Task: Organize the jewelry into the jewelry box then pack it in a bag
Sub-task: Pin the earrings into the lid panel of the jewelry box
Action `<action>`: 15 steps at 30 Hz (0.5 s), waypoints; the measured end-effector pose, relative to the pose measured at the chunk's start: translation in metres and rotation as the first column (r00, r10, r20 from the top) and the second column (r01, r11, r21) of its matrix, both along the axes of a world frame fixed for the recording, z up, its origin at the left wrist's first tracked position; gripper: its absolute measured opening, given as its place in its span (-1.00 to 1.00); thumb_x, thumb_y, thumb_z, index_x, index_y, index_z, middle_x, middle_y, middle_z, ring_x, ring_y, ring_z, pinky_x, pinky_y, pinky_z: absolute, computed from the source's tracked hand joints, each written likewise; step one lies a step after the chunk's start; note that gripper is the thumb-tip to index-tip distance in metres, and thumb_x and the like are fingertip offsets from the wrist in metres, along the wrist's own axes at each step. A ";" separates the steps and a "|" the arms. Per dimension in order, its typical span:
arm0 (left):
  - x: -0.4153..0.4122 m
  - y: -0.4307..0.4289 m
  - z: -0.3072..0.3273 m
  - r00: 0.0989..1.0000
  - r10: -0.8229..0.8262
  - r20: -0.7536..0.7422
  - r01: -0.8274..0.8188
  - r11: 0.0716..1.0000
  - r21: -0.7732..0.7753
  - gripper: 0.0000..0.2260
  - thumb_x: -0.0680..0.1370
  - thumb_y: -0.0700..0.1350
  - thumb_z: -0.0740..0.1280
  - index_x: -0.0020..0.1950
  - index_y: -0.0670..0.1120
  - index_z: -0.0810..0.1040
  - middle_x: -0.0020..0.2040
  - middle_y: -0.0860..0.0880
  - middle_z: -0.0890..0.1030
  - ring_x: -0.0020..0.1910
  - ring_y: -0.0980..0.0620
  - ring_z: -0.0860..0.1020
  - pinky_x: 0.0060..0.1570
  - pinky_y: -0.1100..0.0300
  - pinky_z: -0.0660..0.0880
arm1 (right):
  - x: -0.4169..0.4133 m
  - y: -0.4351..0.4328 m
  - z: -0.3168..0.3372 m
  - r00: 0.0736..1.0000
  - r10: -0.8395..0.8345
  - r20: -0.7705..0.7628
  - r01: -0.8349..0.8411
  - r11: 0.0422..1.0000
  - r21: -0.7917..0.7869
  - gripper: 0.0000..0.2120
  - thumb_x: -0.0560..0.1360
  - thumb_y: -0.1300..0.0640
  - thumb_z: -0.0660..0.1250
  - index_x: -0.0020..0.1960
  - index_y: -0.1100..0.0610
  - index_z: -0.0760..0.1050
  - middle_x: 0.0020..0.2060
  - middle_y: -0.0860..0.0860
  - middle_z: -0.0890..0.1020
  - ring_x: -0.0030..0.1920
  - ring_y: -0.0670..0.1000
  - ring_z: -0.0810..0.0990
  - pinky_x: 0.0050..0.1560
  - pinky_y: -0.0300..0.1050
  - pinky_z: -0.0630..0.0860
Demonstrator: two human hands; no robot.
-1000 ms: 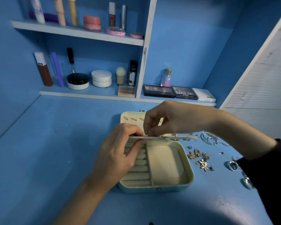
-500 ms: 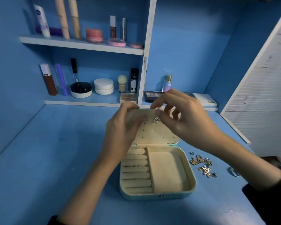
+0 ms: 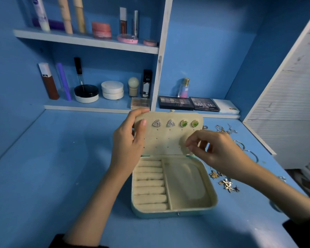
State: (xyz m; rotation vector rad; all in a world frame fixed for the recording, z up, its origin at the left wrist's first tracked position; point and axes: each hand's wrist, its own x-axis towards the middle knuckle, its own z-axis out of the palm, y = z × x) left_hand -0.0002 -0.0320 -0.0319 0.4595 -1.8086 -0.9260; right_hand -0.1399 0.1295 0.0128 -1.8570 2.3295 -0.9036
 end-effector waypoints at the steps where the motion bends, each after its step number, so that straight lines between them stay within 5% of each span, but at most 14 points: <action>1: 0.001 0.000 0.000 1.000 -0.003 0.000 0.003 1.000 0.005 -0.83 0.59 -0.06 0.19 0.14 0.11 0.49 -0.28 -0.10 0.53 -0.34 -0.15 0.45 -0.36 0.01 0.45 | -0.002 0.003 -0.001 1.000 -0.005 0.007 0.005 1.000 0.006 -0.78 0.46 0.30 0.35 -0.19 -0.03 0.53 -0.34 -0.27 0.58 -0.29 -0.11 0.54 -0.30 -0.44 0.38; 3: 0.001 0.000 0.000 1.000 -0.005 0.003 0.005 1.000 0.005 -0.83 0.58 -0.06 0.19 0.13 0.13 0.48 -0.27 -0.02 0.54 -0.30 -0.15 0.49 -0.33 -0.02 0.46 | -0.008 0.010 -0.002 1.000 -0.015 0.016 0.015 1.000 0.023 -0.80 0.47 0.29 0.35 -0.17 -0.01 0.55 -0.33 -0.33 0.58 -0.29 -0.14 0.53 -0.30 -0.46 0.37; 8: 0.002 0.001 0.000 1.000 -0.004 0.008 0.004 1.000 0.009 -0.81 0.57 -0.08 0.19 0.14 0.13 0.48 -0.17 0.09 0.59 -0.25 -0.02 0.50 -0.24 0.04 0.48 | -0.031 0.026 -0.004 0.997 -0.074 -0.034 0.079 0.980 0.182 -0.82 0.50 0.18 0.34 -0.16 -0.10 0.53 -0.30 -0.08 0.62 -0.30 -0.07 0.53 -0.29 -0.32 0.43; 15: 0.002 0.001 0.000 1.000 0.003 0.016 -0.003 1.000 -0.004 -0.81 0.57 -0.07 0.19 0.15 0.11 0.47 -0.10 0.21 0.58 -0.20 0.06 0.53 -0.23 0.09 0.50 | -0.051 0.047 -0.002 0.992 -0.043 -0.115 0.085 0.916 0.392 -0.86 0.47 0.18 0.36 -0.10 -0.05 0.61 -0.23 -0.13 0.61 -0.20 -0.14 0.53 -0.20 -0.38 0.41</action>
